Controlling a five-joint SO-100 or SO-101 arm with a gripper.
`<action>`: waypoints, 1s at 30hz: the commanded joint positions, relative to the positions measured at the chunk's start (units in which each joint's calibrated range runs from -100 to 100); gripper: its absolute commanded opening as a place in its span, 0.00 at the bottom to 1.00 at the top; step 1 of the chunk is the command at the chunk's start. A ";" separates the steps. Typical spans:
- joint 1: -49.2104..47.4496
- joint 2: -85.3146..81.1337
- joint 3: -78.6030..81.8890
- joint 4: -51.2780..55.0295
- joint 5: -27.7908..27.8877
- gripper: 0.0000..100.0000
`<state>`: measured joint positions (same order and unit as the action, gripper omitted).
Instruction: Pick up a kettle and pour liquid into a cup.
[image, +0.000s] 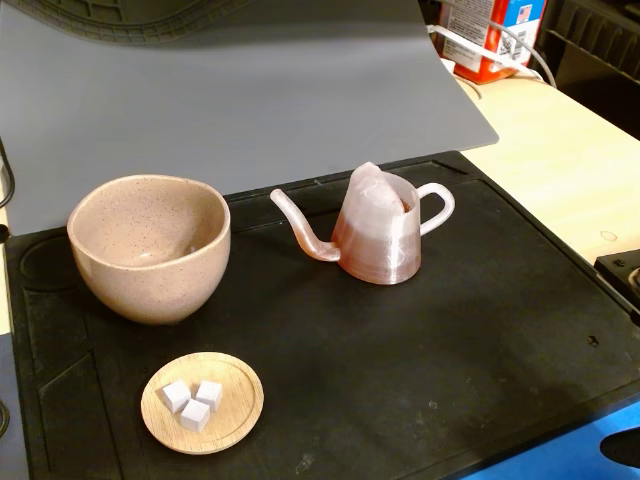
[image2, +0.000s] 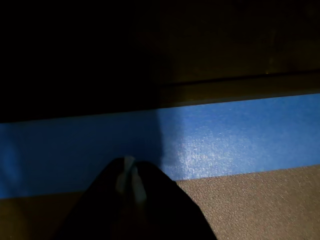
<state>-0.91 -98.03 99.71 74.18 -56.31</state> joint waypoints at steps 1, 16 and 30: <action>0.18 -0.01 0.20 0.23 0.29 0.01; -0.27 -0.35 0.20 -0.21 0.29 0.01; -0.35 1.70 0.20 -9.29 0.29 0.01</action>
<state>-1.06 -98.03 99.71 69.80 -56.31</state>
